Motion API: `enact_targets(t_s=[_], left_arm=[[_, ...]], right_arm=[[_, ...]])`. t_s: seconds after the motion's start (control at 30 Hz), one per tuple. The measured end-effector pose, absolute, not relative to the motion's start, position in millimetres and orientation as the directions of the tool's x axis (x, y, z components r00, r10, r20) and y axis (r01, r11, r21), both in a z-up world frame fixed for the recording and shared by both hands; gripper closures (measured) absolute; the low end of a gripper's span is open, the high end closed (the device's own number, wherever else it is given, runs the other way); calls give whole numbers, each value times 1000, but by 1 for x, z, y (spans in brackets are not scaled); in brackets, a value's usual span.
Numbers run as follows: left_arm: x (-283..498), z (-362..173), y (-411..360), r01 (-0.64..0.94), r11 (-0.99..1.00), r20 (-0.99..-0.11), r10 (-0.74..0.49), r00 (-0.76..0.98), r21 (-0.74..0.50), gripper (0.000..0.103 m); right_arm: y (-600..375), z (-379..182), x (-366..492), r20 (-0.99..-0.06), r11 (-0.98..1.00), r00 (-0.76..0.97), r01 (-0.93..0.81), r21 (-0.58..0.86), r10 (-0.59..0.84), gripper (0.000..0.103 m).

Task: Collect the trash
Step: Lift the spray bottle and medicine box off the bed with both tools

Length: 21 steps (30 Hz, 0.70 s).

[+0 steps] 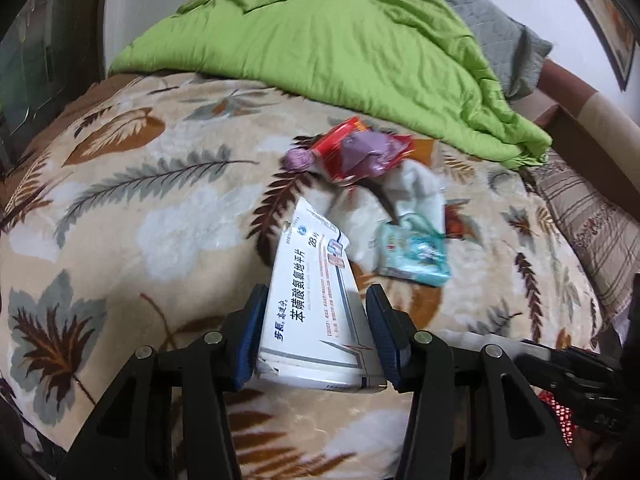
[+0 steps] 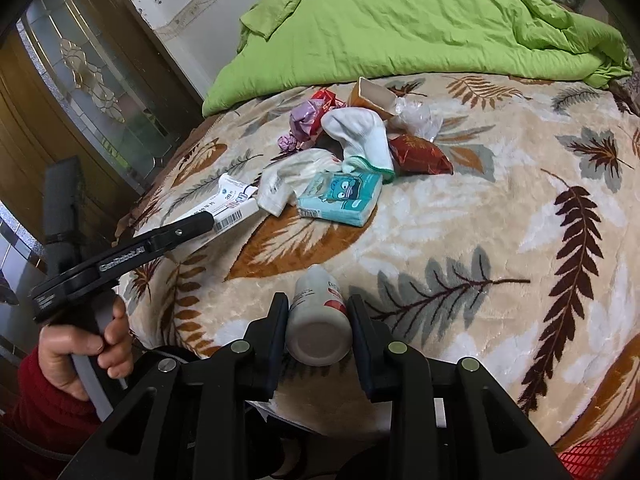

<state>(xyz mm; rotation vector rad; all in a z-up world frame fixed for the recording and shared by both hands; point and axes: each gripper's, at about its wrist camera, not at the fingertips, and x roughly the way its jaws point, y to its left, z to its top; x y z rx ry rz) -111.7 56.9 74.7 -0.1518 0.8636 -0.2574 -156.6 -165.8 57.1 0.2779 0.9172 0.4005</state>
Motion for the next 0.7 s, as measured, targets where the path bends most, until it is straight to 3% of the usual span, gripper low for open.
enact_targets(t_s=[0.07, 0.1, 0.13, 0.4, 0.47, 0.5, 0.53, 0.7], left_arm=[[-114, 79, 53, 172, 956, -723, -292, 626, -236, 57], [-114, 80, 51, 179, 954, -720, -298, 627, -238, 80], [-114, 81, 49, 188, 950, -721, -311, 619, -248, 87], [-106, 59, 40, 175, 961, -788, -275, 550, -214, 86], [-107, 51, 41, 174, 964, -799, -265, 539, -203, 73], [-109, 47, 41, 165, 970, -807, -242, 539, -181, 50], [-110, 45, 41, 147, 977, -809, -211, 548, -155, 36], [-113, 33, 37, 149, 982, -827, -180, 532, -118, 35]], right_arm=[[-166, 57, -157, -710, 891, 542, -215, 400, 450, 71], [-166, 57, -157, -710, 890, 541, -213, 403, 451, 71], [-167, 58, -158, -708, 889, 542, -213, 405, 452, 71], [-172, 54, -157, -716, 894, 541, -199, 400, 441, 71], [-173, 48, -157, -721, 891, 530, -192, 411, 447, 71], [-173, 47, -157, -721, 890, 528, -193, 413, 449, 71], [-173, 46, -157, -721, 890, 528, -194, 412, 449, 71], [-167, 45, -153, -719, 893, 533, -211, 397, 445, 71]])
